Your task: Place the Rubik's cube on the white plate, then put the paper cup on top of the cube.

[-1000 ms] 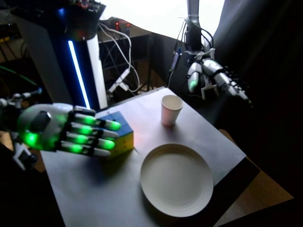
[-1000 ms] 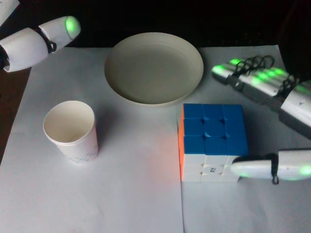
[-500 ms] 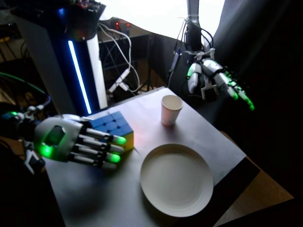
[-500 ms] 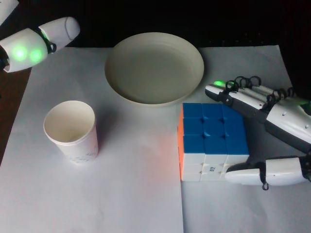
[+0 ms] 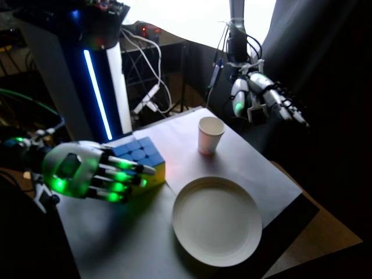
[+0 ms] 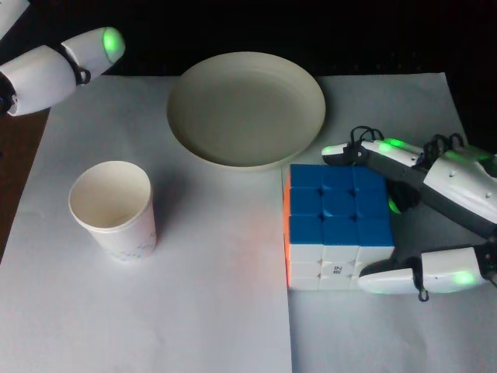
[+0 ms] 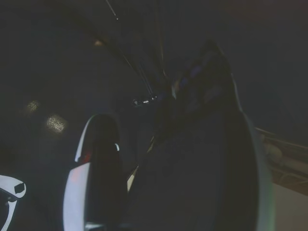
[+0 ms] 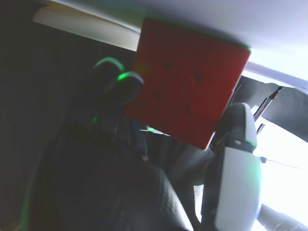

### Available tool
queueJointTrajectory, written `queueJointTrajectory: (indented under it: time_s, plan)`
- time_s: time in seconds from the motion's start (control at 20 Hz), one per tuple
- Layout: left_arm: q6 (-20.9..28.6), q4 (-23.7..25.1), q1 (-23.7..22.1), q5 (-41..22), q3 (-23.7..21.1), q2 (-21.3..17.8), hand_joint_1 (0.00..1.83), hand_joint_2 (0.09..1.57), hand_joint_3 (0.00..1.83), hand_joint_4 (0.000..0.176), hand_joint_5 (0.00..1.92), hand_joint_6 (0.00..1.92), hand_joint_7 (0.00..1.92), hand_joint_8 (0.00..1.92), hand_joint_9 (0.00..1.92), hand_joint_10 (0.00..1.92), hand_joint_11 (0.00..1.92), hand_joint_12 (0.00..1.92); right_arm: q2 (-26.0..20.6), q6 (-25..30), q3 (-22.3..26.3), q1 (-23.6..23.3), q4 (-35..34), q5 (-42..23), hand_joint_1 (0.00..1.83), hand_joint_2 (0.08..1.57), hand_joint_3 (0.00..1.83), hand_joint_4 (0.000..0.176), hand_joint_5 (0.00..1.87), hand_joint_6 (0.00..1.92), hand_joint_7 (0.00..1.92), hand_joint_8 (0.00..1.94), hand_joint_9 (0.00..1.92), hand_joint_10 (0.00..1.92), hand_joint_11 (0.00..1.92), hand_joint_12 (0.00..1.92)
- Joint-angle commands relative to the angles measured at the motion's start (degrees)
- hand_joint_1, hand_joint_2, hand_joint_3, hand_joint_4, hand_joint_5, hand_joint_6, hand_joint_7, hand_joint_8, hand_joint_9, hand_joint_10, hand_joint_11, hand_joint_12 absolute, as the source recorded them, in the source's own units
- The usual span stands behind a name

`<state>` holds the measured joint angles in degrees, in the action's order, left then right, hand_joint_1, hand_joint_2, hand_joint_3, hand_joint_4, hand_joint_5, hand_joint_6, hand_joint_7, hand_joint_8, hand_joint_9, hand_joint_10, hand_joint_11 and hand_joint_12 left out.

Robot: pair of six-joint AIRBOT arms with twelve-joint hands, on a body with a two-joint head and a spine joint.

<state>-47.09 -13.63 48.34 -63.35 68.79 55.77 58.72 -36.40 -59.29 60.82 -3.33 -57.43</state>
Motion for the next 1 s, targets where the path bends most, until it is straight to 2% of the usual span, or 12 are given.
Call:
queueJointTrajectory:
  time_s: [0.0,0.15,0.25,0.35,0.5,0.55,0.65,0.7,0.8,0.85,0.9,0.95]
  plan:
    - [0.21,-0.58,-0.22,-7.22,0.22,-0.21,0.31,1.31,0.00,0.105,0.14,0.00,0.02,0.00,0.02,0.01,0.00,0.64,0.23,-0.17,-0.15,-0.98,0.17,-4.55,1.17,1.29,0.01,0.000,0.53,1.45,0.79,1.58,0.82,1.92,0.88,1.92]
    - [0.22,-0.78,0.10,-7.39,0.22,-0.25,0.30,1.33,0.00,0.096,0.13,0.00,0.01,0.00,0.00,0.00,0.00,0.19,0.18,-0.18,-0.16,-2.11,0.67,-6.84,1.16,1.30,0.01,0.000,0.52,1.52,0.77,1.57,0.70,1.92,0.76,1.92]
    - [0.22,-0.89,0.23,-7.49,0.23,-0.26,0.30,1.33,0.00,0.101,0.14,0.00,0.01,0.00,0.00,0.00,0.00,0.22,-0.20,-0.18,-0.15,-2.78,0.78,-9.26,1.18,1.28,0.00,0.000,0.55,1.47,0.81,1.53,0.76,1.92,0.85,1.92]
    - [0.23,-0.96,0.25,-7.65,0.22,-0.27,0.30,1.32,0.00,0.111,0.14,0.00,0.03,0.00,0.05,0.00,0.00,0.74,-0.67,-0.19,-0.42,-4.49,0.97,-10.41,1.17,1.29,0.00,0.000,0.57,1.44,0.78,1.58,0.65,1.92,0.72,1.92]
    - [0.23,-1.10,0.32,-7.77,0.23,-0.28,0.34,1.33,0.00,0.091,0.14,0.00,0.03,0.00,0.00,0.00,0.00,0.33,-0.25,-0.19,-1.91,-7.75,1.07,-10.48,1.15,1.30,0.01,0.000,0.55,1.50,0.75,1.58,0.65,1.92,0.74,1.92]
    - [0.24,-1.10,0.32,-7.77,0.23,-0.28,0.31,1.32,0.00,0.124,0.14,0.00,0.03,0.00,0.03,0.00,0.00,0.63,0.10,-0.20,-2.47,-8.94,1.07,-10.48,1.15,1.30,0.01,0.000,0.56,1.46,0.73,1.65,0.64,1.92,0.73,1.92]
    - [0.25,-1.10,0.32,-7.70,0.24,-0.27,0.33,1.33,0.00,0.105,0.14,0.00,0.02,0.00,0.02,0.00,0.00,0.54,0.86,-0.20,-3.59,-10.53,1.06,-10.47,1.16,1.31,0.01,0.000,0.59,1.39,0.68,1.76,0.66,1.92,0.79,1.92]
    - [0.25,-1.10,0.32,-7.69,0.25,-0.27,0.35,1.34,0.00,0.085,0.14,0.00,0.03,0.00,0.01,0.00,0.00,0.41,1.25,-0.20,-4.14,-11.05,1.02,-10.47,1.11,1.33,0.01,0.000,0.57,1.50,0.65,1.71,0.51,1.92,0.63,1.92]
    - [0.25,-1.18,0.33,-7.69,0.26,-0.26,0.34,1.33,0.00,0.114,0.14,0.00,0.02,0.00,0.01,0.00,0.00,0.34,2.34,-0.20,-5.61,-12.68,0.69,-10.43,1.09,1.34,0.00,0.006,0.57,1.57,0.63,1.65,0.46,1.80,0.52,1.92]
    - [0.25,-1.20,0.33,-7.68,0.28,-0.26,0.36,1.34,0.00,0.088,0.15,0.00,0.03,0.00,0.01,0.00,0.00,0.31,3.20,-0.20,-6.65,-13.48,0.03,-10.37,1.09,1.34,0.00,0.005,0.58,1.55,0.62,1.66,0.44,1.81,0.50,1.92]
    - [0.25,-1.22,0.33,-7.68,0.28,-0.24,0.35,1.33,0.00,0.098,0.15,0.00,0.04,0.00,0.02,0.00,0.00,0.36,3.89,-0.19,-7.65,-14.01,-0.84,-10.29,1.09,1.33,0.00,0.000,0.58,1.53,0.63,1.66,0.46,1.81,0.53,1.92]
    - [0.24,-1.27,0.33,-7.68,0.29,-0.23,0.34,1.34,0.00,0.089,0.15,0.00,0.04,0.00,0.02,0.00,0.00,0.37,4.64,-0.19,-8.57,-14.56,-1.67,-10.12,1.09,1.33,0.00,0.000,0.55,1.58,0.65,1.63,0.48,1.77,0.49,1.92]
